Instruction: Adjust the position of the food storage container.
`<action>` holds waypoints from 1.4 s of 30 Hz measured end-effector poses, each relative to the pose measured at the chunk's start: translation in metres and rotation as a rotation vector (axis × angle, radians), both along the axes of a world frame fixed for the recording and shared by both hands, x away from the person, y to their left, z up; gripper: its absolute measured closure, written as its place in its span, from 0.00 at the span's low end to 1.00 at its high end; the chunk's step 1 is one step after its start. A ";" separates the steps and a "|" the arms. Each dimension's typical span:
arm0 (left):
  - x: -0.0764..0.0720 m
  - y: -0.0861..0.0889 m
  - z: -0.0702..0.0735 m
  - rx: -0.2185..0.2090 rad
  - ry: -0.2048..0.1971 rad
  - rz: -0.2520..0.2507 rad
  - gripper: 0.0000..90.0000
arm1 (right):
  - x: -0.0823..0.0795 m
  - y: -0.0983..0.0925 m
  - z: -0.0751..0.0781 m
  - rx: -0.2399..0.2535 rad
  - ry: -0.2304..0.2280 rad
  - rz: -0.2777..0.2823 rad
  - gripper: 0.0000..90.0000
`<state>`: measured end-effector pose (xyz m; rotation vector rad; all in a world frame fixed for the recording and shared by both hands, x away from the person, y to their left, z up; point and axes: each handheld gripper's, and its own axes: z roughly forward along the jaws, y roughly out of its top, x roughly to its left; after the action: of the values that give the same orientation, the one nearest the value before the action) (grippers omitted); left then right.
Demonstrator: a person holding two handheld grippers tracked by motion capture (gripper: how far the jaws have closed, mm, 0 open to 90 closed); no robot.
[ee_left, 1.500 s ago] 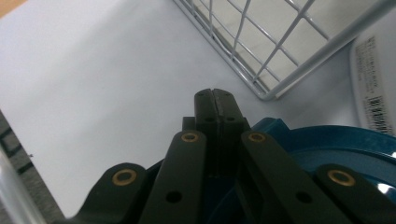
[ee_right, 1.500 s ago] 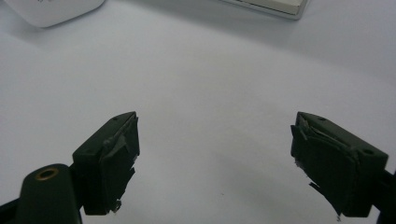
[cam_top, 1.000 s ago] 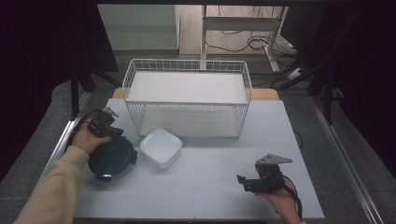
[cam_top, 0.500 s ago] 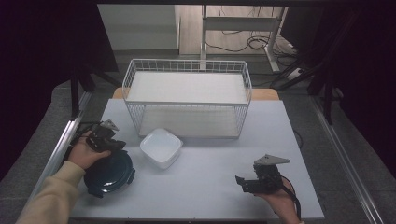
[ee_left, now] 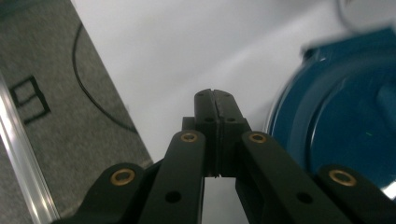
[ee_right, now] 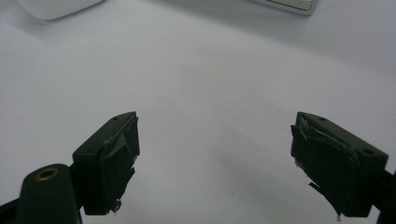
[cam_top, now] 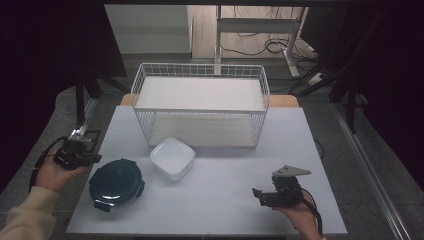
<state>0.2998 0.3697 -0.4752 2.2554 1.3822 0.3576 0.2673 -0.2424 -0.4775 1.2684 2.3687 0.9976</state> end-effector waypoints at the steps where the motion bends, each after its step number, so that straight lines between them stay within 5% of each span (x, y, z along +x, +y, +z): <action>1: 0.000 0.000 0.000 0.000 0.000 0.000 1.00 | 0.000 0.001 0.000 -0.001 0.000 0.002 0.17; 7: -0.006 0.001 -0.020 0.003 0.048 -0.016 1.00 | -0.002 0.004 0.000 -0.007 0.002 0.008 0.17; 18: -0.002 0.003 -0.024 -0.039 0.033 -0.060 1.00 | 0.000 0.001 -0.001 -0.007 0.006 -0.005 0.17; 27: 0.002 -0.013 -0.025 -0.053 0.016 -0.119 1.00 | 0.000 0.000 -0.001 -0.007 0.004 -0.006 0.17; 42: -0.026 -0.029 -0.026 -0.089 0.022 -0.137 1.00 | -0.001 0.002 -0.002 -0.010 0.009 -0.002 0.17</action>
<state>0.2743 0.3403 -0.5015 2.2713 1.2208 0.2215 0.2667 -0.2403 -0.4794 1.2741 2.3759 0.9797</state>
